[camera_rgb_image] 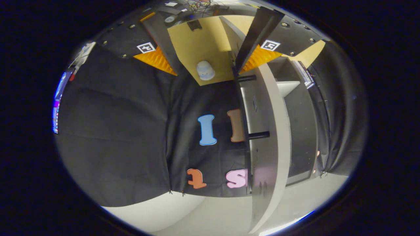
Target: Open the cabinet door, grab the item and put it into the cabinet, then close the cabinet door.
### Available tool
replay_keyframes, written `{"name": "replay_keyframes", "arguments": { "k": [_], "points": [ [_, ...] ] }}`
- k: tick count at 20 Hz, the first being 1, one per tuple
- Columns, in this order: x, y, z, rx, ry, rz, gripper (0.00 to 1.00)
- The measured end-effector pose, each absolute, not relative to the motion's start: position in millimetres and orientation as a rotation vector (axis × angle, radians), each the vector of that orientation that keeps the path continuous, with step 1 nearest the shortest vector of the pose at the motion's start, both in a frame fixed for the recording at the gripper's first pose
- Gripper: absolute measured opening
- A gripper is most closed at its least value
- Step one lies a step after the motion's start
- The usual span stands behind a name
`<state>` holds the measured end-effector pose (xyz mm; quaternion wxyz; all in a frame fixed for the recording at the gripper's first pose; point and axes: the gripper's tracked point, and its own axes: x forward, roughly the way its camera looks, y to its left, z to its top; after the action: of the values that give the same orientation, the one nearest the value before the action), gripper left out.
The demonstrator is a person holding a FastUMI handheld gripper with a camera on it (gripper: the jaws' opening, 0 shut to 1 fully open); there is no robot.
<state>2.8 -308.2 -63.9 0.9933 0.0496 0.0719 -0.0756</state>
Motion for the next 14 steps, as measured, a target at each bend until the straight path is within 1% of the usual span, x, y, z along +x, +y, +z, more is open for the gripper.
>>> {"name": "replay_keyframes", "arguments": {
  "k": [3, 6, 10, 14],
  "points": [
    [15.9, -305.7, -56.6, 0.09, 0.112, -0.11, 0.98],
    [11.5, -291.2, -51.2, 0.022, 0.077, -0.063, 0.97],
    [13.2, -242.0, -50.1, 0.074, 0.066, 0.092, 0.97],
    [18.7, -202.9, -51.3, 0.082, 0.07, 0.193, 0.97]
  ]
}}
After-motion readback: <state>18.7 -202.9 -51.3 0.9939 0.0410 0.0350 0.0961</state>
